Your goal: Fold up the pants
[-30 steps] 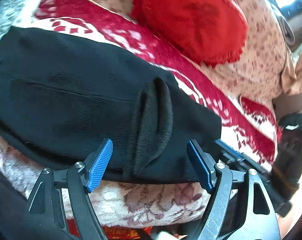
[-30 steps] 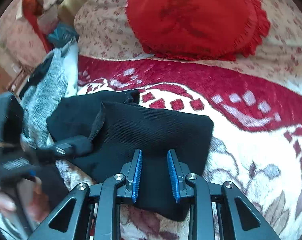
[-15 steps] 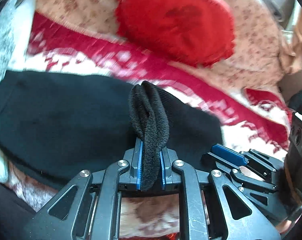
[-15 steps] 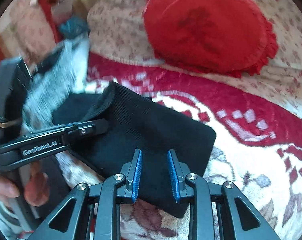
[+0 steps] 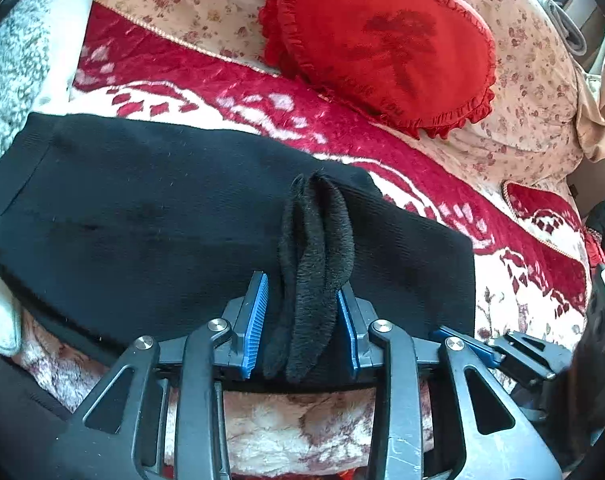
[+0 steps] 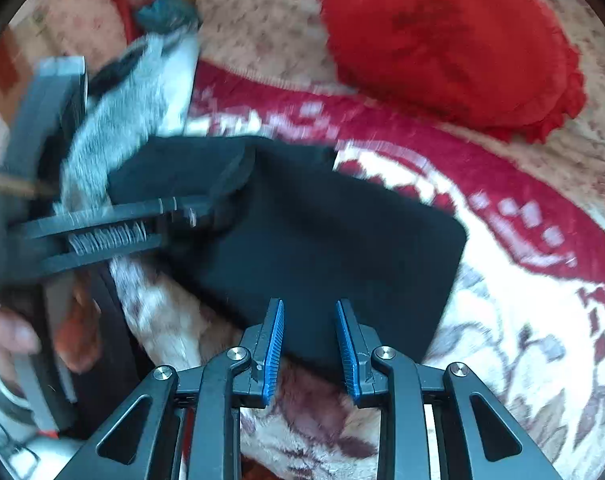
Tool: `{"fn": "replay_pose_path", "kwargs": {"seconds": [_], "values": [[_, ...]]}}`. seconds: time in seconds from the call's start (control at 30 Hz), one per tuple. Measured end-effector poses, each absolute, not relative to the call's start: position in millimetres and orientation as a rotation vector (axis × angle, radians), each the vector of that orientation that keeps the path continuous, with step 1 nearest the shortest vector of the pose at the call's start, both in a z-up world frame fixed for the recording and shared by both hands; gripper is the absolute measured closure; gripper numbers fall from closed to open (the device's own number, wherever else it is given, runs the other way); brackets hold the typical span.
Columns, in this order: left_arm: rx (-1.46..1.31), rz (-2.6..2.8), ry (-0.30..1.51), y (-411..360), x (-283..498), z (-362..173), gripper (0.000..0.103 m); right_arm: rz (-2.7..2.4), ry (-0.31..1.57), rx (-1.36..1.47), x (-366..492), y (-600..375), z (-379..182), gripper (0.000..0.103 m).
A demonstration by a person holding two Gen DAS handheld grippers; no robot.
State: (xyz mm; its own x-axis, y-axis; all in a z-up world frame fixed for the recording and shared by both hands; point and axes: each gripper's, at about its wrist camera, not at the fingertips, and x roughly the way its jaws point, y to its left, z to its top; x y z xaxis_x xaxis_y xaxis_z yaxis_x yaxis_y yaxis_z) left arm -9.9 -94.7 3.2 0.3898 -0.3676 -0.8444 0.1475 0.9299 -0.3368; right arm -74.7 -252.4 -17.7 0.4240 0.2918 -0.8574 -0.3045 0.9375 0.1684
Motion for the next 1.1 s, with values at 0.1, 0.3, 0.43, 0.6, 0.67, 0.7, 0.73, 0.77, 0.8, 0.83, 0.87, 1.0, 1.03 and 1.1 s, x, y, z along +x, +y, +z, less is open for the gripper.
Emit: {"fn": "replay_pose_path", "kwargs": {"seconds": [0.1,0.3,0.43,0.6,0.67,0.7,0.73,0.77,0.8,0.83,0.87,1.0,1.03,1.1], "values": [[-0.215,-0.306,1.118,-89,-16,6,0.065,0.351,1.058,-0.024,-77,-248,-17,0.077],[-0.191,-0.247,1.083,-72,-28,14,0.055,0.391,1.018,0.029,-66,-242,4,0.077],[-0.171,-0.207,1.065,-61,-34,17,0.051,0.399,1.021,0.056,-55,-232,2,0.077],[-0.186,-0.166,1.065,-43,-37,15,0.051,0.413,1.028,0.015,-37,-211,-6,0.077],[-0.197,-0.148,1.072,-35,-37,14,0.051,0.43,1.032,0.005,-32,-202,-10,0.077],[-0.201,-0.141,1.075,-32,-37,12,0.051,0.433,1.03,-0.005,-29,-196,-11,0.077],[-0.205,-0.135,1.077,-29,-37,12,0.051,0.436,1.026,-0.016,-25,-190,-11,0.077],[-0.209,-0.128,1.078,-26,-38,12,0.051,0.445,1.021,-0.023,-22,-184,-11,0.077],[-0.216,-0.118,1.076,-22,-38,12,0.051,0.452,1.02,-0.026,-19,-181,-11,0.077],[-0.221,-0.112,1.076,-19,-38,12,0.051,0.457,1.02,-0.029,-17,-177,-10,0.077],[-0.224,-0.107,1.075,-17,-39,12,0.051,0.461,1.018,-0.035,-14,-174,-9,0.077],[-0.235,-0.078,1.066,-5,-39,12,0.051,0.469,1.006,-0.039,-11,-169,2,0.077],[-0.24,-0.075,1.065,-4,-39,12,0.051,0.474,1.005,-0.033,-11,-169,4,0.077],[-0.244,-0.072,1.068,-2,-38,11,0.049,0.467,1.007,-0.03,-12,-172,4,0.077]]}}
